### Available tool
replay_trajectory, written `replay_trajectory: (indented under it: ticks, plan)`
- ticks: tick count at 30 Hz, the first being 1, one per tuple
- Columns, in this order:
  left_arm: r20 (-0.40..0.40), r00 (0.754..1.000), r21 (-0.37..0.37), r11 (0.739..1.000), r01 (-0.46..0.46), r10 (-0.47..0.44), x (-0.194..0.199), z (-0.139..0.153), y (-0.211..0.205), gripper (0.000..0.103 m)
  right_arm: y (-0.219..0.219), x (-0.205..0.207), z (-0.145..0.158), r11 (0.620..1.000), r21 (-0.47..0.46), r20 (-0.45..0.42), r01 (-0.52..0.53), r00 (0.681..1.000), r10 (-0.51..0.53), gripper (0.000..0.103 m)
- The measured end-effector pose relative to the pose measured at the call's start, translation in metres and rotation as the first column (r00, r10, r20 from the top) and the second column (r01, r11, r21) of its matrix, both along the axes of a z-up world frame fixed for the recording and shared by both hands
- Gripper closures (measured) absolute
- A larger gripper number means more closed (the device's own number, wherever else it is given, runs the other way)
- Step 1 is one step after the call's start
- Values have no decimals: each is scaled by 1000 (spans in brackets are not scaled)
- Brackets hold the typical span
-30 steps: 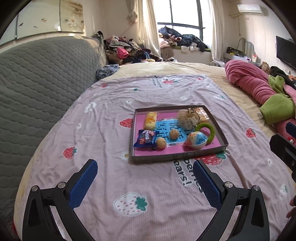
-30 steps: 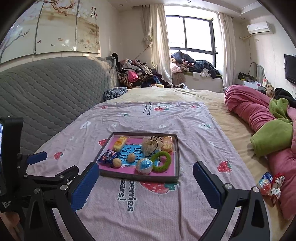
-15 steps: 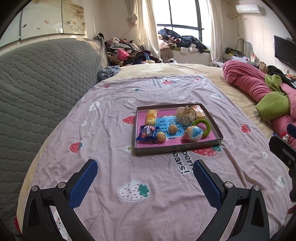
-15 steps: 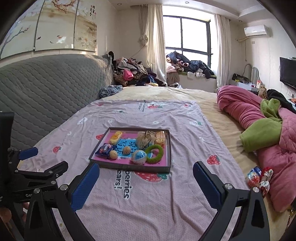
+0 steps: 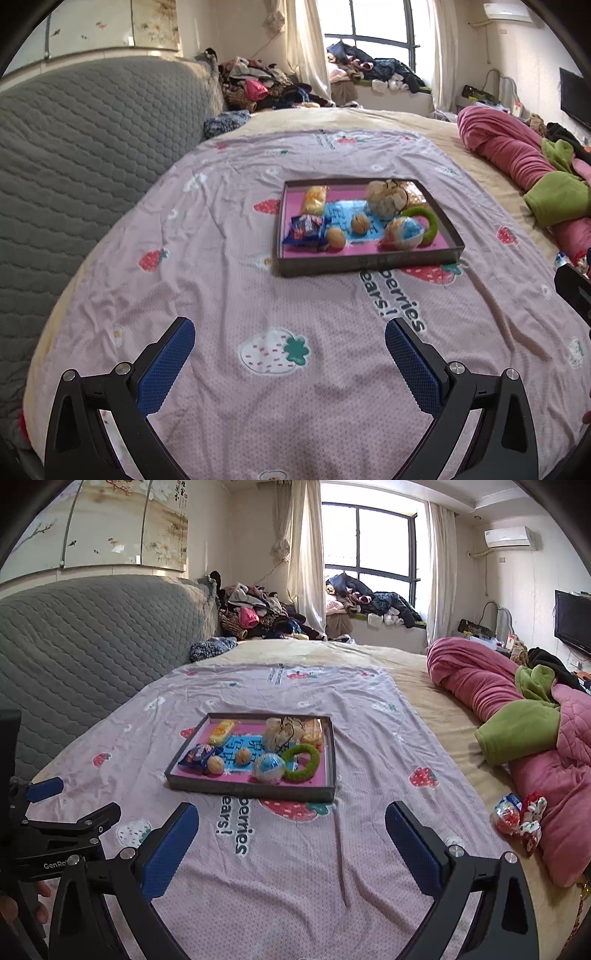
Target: Organize objects
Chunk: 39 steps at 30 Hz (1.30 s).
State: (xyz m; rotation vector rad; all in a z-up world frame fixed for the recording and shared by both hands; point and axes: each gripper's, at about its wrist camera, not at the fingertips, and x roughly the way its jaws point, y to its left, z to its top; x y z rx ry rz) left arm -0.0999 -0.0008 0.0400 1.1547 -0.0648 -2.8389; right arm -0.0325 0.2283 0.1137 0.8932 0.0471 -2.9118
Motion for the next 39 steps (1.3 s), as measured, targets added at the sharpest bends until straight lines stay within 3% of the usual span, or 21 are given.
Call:
replay_trajectory:
  ticks: [4,19,39]
  plan:
    - [14,1000,30,1000,4,-5,-2,-16,-3,0,1,-3,-14,1000,8,21,-2,1000,2,1]
    - [78,997,0,1000,-1,1,-2,-72,-3,0,6,-5,-69,1000,16,90,-2,996,1,1]
    - [91,996,10,1000,-4,3,5,-92,-7,0,15,-3,-108,1000,13,145,24,989,-25,1]
